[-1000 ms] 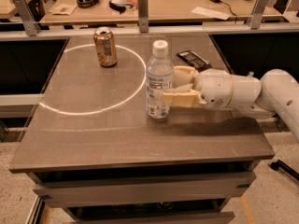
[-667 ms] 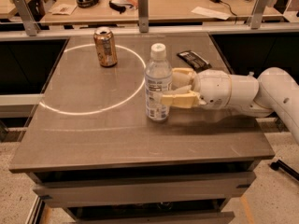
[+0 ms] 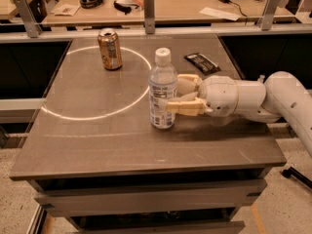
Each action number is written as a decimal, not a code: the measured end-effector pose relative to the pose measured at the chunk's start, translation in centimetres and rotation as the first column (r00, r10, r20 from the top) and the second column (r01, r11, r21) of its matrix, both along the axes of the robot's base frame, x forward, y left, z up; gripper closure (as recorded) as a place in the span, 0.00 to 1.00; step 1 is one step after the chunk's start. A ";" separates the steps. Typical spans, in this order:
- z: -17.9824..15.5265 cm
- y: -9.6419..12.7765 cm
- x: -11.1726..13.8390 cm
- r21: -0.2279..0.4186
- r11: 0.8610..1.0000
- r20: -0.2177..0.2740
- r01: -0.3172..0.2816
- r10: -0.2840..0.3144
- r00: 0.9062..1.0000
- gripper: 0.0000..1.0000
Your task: Place blue plastic bottle upright
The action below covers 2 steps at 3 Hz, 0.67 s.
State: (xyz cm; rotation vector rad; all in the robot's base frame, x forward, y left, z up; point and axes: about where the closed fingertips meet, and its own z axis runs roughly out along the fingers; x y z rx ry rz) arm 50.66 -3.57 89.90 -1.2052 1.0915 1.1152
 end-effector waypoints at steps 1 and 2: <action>0.2 0.0 0.0 0.000 1.000 0.000 0.000 0.000 1.000 0.59; 0.2 0.0 0.0 0.000 1.000 0.000 0.000 0.000 1.000 0.36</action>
Offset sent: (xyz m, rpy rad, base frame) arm -0.0002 -0.0013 -0.0141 -0.0579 0.0627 0.0410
